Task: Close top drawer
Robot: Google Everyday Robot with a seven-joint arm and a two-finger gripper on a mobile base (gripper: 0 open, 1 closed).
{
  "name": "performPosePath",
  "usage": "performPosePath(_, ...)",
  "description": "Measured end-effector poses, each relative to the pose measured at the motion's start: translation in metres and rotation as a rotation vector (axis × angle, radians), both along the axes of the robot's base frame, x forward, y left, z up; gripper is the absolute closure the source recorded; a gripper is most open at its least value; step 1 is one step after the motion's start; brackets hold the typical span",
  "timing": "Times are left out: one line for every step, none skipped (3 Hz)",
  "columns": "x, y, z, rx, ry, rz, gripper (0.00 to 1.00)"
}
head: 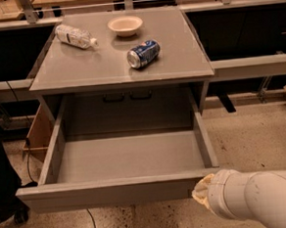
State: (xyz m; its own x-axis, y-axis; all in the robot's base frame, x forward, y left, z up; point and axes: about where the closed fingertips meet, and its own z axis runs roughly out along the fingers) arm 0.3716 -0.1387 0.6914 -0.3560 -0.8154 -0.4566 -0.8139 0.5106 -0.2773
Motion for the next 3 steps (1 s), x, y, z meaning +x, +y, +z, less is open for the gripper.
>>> performPosePath(0.008, -0.022, -0.010, -0.050, -0.035, -0.007, 0.32)
performPosePath(0.020, -0.031, -0.015, -0.082, -0.060, 0.009, 0.45)
performPosePath(0.037, -0.035, -0.023, -0.095, -0.091, 0.034, 0.69)
